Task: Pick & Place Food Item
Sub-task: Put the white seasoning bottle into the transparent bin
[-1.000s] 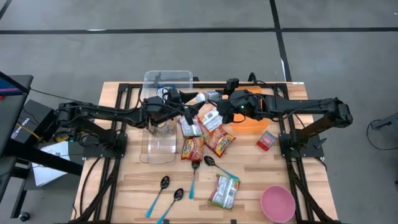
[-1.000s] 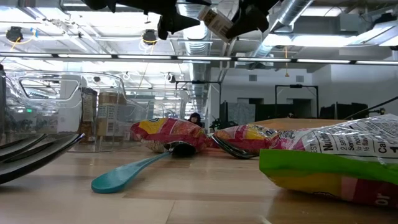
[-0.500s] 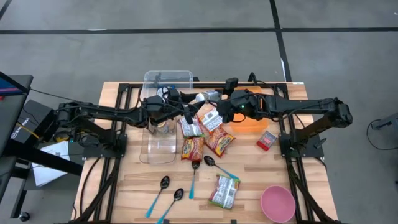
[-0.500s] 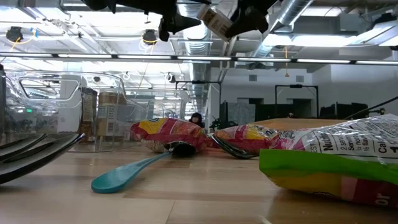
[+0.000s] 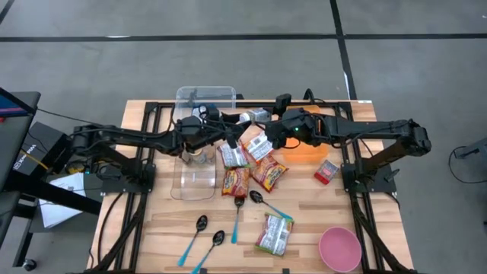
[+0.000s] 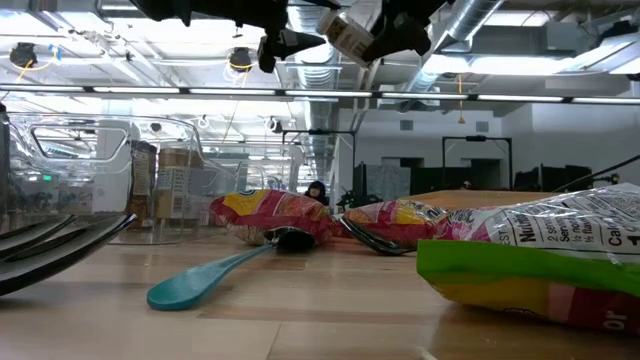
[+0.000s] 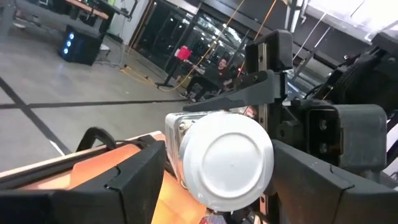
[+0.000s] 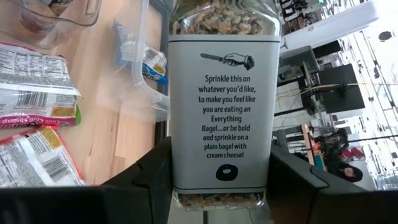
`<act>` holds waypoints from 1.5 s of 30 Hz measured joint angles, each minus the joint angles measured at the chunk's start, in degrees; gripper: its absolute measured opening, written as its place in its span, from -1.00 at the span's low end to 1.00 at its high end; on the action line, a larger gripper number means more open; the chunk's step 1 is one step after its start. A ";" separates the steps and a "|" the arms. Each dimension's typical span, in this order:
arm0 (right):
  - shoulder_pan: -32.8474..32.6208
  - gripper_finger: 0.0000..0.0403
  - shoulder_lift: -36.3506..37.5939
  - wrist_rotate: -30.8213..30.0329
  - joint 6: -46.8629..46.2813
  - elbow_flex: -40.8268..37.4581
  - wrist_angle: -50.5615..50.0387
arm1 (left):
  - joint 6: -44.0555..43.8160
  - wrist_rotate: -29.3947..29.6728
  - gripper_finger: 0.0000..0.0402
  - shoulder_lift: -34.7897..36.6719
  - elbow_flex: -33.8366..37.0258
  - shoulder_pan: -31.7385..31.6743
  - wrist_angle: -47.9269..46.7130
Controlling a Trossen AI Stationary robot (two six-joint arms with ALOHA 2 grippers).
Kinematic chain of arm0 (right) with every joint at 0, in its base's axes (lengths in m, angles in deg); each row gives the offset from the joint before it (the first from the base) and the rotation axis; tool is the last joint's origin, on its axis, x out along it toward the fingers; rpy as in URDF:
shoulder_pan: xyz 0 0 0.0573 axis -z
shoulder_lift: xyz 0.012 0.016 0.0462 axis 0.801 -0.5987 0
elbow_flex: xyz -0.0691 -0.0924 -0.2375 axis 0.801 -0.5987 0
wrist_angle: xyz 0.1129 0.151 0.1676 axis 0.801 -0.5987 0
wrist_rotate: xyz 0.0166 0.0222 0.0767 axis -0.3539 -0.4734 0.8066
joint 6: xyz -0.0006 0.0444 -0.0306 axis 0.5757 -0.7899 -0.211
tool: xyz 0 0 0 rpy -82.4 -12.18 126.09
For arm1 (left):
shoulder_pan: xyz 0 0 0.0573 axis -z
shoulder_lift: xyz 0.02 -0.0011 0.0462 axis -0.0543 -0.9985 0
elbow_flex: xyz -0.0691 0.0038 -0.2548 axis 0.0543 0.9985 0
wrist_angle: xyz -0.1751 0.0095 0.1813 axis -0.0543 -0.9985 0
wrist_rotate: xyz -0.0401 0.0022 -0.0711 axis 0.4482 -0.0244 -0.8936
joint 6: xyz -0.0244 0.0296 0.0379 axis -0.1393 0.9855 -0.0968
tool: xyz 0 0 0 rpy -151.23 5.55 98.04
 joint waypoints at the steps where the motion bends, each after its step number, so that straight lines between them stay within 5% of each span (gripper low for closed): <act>1: 0.00 -0.07 0.00 0.04 0.01 0.00 -0.19 | -0.04 0.10 0.34 -0.11 0.00 0.00 0.18; 12: -0.02 -0.07 0.03 -0.08 -0.20 0.00 -0.31 | -0.02 0.68 0.01 -1.27 -1.11 -0.11 0.55; 20: -0.05 -0.07 0.03 -0.58 -0.48 0.00 -0.35 | 0.00 0.43 0.02 -1.27 -1.11 -0.11 0.34; 26: -0.14 0.14 0.03 -0.01 -0.98 0.00 0.47 | 0.17 0.71 0.01 -1.27 -1.11 -0.12 -0.39; 38: -1.46 0.20 1.41 -0.25 -8.41 0.09 -1.77 | 0.19 4.45 0.01 0.68 -1.11 -0.15 -10.79; 45: -1.20 0.21 3.18 -0.64 -15.13 0.18 -4.70 | 0.11 2.93 0.01 7.56 -1.03 -0.11 -24.38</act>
